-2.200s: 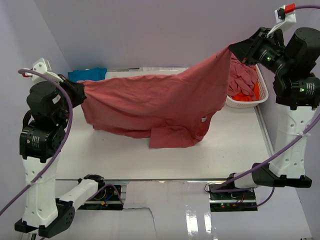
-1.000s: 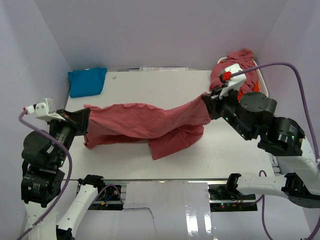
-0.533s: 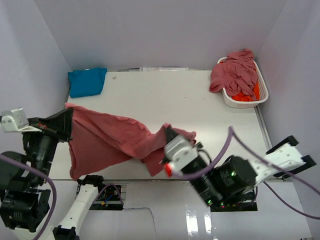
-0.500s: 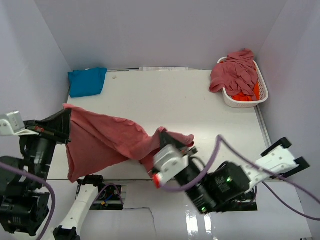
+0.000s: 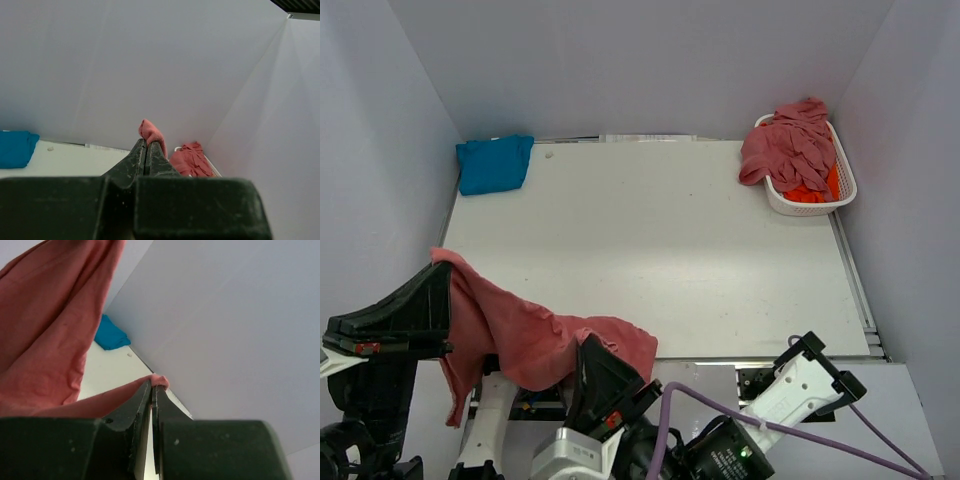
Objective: Fold and stack the t-shirts
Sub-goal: Flatten out the tshirt
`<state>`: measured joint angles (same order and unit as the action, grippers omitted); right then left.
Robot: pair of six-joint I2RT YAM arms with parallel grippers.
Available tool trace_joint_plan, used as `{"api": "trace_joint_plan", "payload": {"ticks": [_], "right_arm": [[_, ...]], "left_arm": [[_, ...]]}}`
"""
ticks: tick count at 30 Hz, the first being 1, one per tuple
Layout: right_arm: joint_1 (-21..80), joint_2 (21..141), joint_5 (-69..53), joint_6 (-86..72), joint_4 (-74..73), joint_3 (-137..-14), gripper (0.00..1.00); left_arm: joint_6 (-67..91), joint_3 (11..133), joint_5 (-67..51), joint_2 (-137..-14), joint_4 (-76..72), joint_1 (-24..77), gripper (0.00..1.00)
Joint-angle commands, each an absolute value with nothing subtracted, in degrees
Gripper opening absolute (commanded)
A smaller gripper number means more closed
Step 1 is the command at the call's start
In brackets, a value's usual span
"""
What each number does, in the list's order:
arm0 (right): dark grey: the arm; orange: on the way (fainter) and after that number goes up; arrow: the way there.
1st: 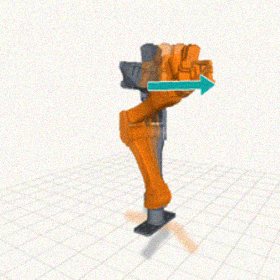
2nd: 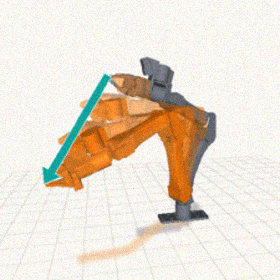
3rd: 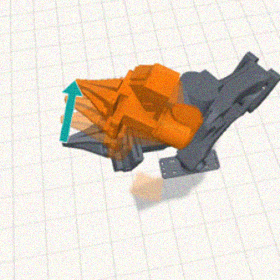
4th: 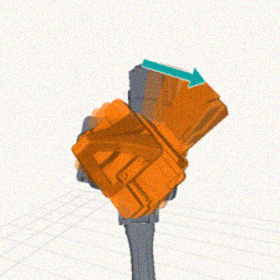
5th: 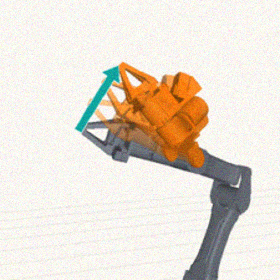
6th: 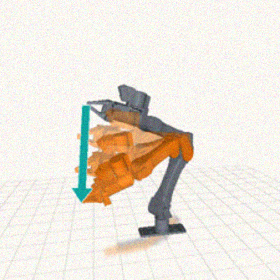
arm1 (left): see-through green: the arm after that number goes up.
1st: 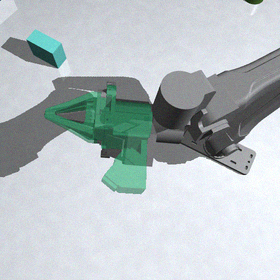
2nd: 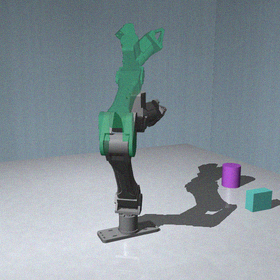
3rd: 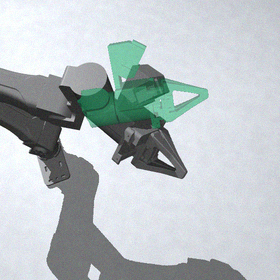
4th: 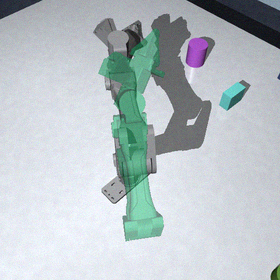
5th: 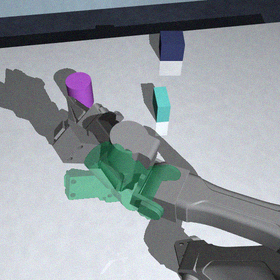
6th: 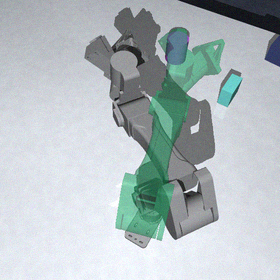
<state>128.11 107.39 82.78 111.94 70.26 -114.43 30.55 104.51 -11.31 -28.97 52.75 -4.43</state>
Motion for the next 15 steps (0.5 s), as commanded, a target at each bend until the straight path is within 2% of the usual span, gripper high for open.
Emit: {"api": "trace_joint_plan", "payload": {"ticks": [1, 4, 7, 12, 15], "right_arm": [[126.7, 98.0, 81.3, 131.1, 108.0, -110.5, 0.08], [122.3, 87.7, 82.4, 125.5, 107.6, -100.3, 0.08], [115.2, 78.9, 84.7, 118.5, 101.2, -90.7, 0.08], [103.5, 67.8, 85.6, 110.3, 94.7, -82.1, 0.08], [101.3, 61.8, 85.2, 110.7, 94.7, -79.4, 0.08]], "left_arm": [[32.3, 101.5, -13.1, -30.6, 54.0, -4.8, 0.00], [32.9, 96.5, -13.4, -31.0, 52.0, -4.8, 0.00], [32.9, 92.0, -13.8, -31.4, 47.9, -5.1, 0.00], [32.1, 78.8, -16.2, -32.9, 40.4, -5.7, 0.00], [31.0, 73.8, -16.6, -34.8, 36.7, -5.8, 0.00]]}}
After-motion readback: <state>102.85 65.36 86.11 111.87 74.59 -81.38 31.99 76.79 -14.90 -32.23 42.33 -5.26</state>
